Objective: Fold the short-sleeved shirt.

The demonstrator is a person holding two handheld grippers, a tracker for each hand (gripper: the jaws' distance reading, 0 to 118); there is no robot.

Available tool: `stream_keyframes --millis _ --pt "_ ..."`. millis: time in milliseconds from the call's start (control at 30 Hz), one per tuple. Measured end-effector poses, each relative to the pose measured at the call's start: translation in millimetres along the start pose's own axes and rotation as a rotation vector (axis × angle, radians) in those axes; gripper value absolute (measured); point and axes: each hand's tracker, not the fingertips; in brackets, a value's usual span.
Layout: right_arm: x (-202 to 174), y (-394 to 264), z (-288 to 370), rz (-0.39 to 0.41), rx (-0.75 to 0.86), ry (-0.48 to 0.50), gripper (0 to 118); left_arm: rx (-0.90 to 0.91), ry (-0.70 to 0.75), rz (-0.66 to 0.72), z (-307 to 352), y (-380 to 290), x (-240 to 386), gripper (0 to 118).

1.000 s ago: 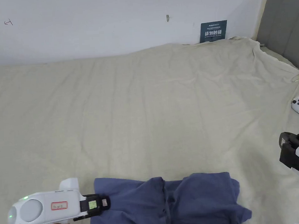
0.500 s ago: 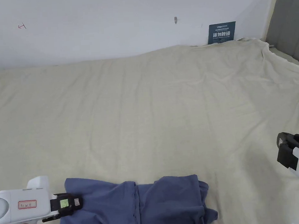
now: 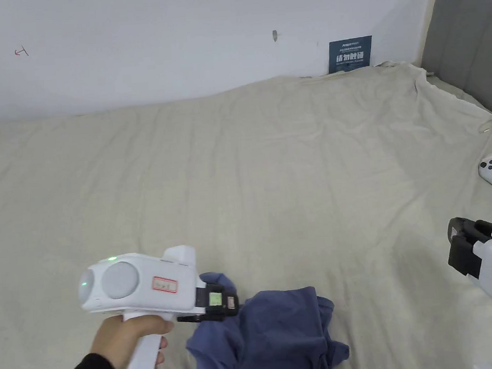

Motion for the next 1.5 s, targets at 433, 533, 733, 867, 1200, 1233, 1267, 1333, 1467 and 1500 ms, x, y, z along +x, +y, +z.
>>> stream_keyframes --millis 433,533,733,867,1200,1233,1267,1333,1467,1500 --pt "11.5 -7.6 2.2 -0.012 -0.019 -0.025 0 -0.205 0.052 -0.118 -131.5 4.8 68.3 12" --pt "14.5 -9.6 2.9 -0.018 -0.021 -0.031 0 -0.203 0.091 -0.123 -147.8 -0.5 74.2 13" --pt "17.0 -12.3 2.1 -0.016 -0.034 -0.037 0 -0.187 0.096 -0.121 -144.5 -1.4 84.5 36" --pt "16.4 -10.9 2.8 -0.018 -0.031 -0.036 0 -0.114 0.062 -0.122 -118.4 0.0 91.6 80" --pt "7.3 -0.1 7.7 -0.005 -0.006 -0.023 0 0.213 0.194 -0.180 -33.8 -2.6 61.5 99" --pt "6.7 0.5 8.0 -0.003 -0.005 -0.021 0 0.237 0.232 -0.177 -30.4 -3.6 54.3 98" --pt "6.1 0.9 8.4 -0.002 -0.003 -0.020 0 0.262 0.264 -0.185 -27.9 -7.1 48.6 94" --pt "4.9 1.3 8.4 0.000 -0.001 -0.018 0 0.325 0.316 -0.229 -25.1 -18.2 39.3 70" --pt "3.5 1.1 8.3 0.002 -0.002 -0.017 0 0.353 0.333 -0.281 -33.3 -37.3 24.4 14" --pt "3.3 0.8 8.3 0.002 -0.003 -0.017 0 0.346 0.327 -0.280 -38.4 -41.3 19.2 6"
